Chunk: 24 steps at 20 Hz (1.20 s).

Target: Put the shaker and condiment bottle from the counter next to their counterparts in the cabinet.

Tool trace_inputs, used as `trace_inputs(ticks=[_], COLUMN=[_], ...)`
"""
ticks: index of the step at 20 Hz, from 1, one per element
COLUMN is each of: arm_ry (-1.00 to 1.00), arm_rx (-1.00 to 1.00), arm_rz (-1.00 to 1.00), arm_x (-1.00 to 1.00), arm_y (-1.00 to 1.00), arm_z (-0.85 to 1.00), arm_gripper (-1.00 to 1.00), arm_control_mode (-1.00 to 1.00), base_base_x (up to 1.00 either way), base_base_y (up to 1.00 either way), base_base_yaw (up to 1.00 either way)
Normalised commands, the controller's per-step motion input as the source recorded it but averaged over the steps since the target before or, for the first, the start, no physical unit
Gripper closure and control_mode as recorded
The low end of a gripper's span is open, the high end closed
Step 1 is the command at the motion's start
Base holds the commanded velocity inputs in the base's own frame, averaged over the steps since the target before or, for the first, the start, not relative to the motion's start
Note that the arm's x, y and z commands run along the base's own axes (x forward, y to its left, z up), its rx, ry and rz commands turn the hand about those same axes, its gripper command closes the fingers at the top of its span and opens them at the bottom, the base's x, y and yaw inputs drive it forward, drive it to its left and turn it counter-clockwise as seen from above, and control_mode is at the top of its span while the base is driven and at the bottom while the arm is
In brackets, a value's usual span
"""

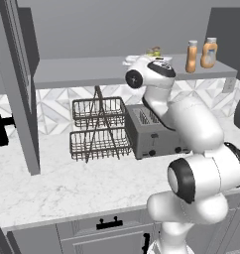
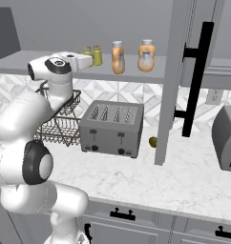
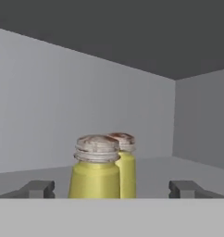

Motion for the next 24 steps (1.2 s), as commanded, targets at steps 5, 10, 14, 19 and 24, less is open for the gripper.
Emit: trace_inputs(ticks=[5,10,14,19,24], arm_ry=[-0.11,-0.05,-0.01,0.0,0.03], arm_rx=[0.0,0.0,0.0,0.0,0.0], arm_rz=[0.0,0.0,-0.02,-0.07,-0.03], arm_x=[-0.59,-0.73,-0.86,-1.0,-0.94], arm_y=[0.0,0.02,0.0,0.0,0.0], arm_z=[0.0,0.0,-0.03,-0.1,-0.41], arm_gripper=[-1.0,-1.0,-1.0,-1.0,-1.0], arm_control_mode=[-1.0,-1.0,-1.0,-1.0,-1.0], base_base_x=[0.0,0.0,0.0,0.0,0.0], base_base_y=[0.0,0.0,0.0,0.0,0.0], base_base_yaw=[0.0,0.0,0.0,0.0,0.0])
